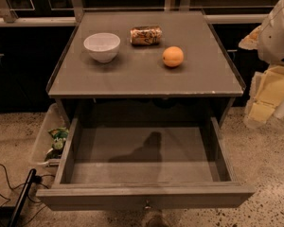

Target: Close top drawer

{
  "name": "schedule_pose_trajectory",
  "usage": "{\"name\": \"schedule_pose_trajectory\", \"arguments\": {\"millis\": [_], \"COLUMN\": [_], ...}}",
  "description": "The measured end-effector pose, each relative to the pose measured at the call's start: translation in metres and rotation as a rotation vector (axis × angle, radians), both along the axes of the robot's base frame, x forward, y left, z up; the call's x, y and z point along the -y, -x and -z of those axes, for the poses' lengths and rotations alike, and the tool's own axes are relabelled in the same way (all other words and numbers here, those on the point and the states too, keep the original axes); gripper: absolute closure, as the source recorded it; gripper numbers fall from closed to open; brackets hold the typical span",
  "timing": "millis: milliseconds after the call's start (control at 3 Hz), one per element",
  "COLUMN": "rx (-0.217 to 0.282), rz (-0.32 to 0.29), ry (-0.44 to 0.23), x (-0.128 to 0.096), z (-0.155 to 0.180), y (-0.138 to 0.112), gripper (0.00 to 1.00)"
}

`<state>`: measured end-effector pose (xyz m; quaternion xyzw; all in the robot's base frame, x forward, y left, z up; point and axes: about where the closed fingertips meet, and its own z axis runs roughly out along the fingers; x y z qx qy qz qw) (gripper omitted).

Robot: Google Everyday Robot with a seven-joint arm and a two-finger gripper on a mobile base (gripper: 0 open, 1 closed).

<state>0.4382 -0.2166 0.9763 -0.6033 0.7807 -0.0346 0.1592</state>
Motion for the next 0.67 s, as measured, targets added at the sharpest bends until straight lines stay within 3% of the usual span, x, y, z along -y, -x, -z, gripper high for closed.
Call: {"name": "schedule_pose_trajectory", "arguments": {"millis": [667], "rx": [0.004], "rz": [-0.014], "ry": [-0.004], "x": [-0.0008], "z": [0.0087], "y": [0.0037], "gripper": [0.00]}}
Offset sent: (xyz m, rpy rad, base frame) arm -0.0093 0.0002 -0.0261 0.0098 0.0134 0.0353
